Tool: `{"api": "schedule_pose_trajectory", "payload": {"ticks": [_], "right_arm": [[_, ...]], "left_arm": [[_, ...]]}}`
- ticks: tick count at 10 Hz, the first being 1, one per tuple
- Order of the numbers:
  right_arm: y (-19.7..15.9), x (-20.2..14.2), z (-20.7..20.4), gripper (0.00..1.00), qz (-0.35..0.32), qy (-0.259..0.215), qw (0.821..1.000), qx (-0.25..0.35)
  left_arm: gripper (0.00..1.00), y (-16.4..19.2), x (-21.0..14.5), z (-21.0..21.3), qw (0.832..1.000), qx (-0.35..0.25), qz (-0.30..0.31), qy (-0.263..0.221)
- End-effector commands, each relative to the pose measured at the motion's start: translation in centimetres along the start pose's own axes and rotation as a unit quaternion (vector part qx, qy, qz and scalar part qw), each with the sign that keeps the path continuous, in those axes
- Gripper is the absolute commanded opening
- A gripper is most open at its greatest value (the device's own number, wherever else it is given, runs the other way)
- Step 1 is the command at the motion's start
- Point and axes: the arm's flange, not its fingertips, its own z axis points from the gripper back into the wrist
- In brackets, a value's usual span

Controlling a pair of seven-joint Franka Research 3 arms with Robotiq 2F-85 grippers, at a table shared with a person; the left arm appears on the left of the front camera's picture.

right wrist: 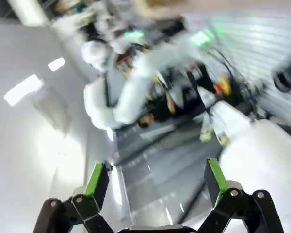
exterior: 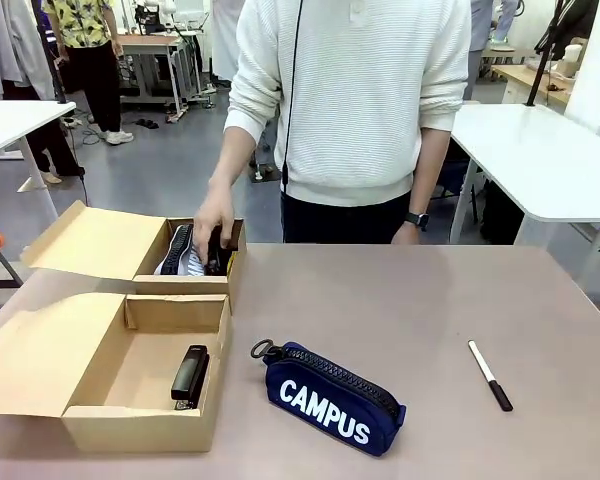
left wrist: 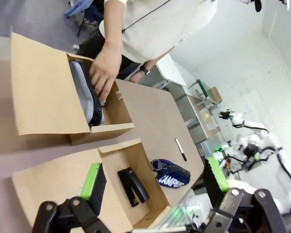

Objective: Place items inside the box.
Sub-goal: Pick up a Pencil pouch or Stapler and place it inside the Mailer Box closest to the robot.

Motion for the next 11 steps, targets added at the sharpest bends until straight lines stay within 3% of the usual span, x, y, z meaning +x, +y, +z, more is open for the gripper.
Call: {"api": "schedule_pose_trajectory", "payload": {"ticks": [1,2,11], "right_arm": [[-21.6,8.2,-21.1,1.00,-0.035,-0.051,0.993,-0.100],[0.0,0.0,0.0,1.00,0.000,0.000,1.000,0.000],[0.0,0.0,0.0,1.00,0.000,0.000,1.000,0.000]], "left_arm": [[1.00,0.0,-0.1,-0.1,1.000,-0.009,-0.009,-0.009],[1.00,0.0,-0.1,-0.1,1.000,-0.009,-0.009,-0.009],[1.00,0.0,-0.1,-0.1,1.000,-0.009,-0.009,-0.009]]}}
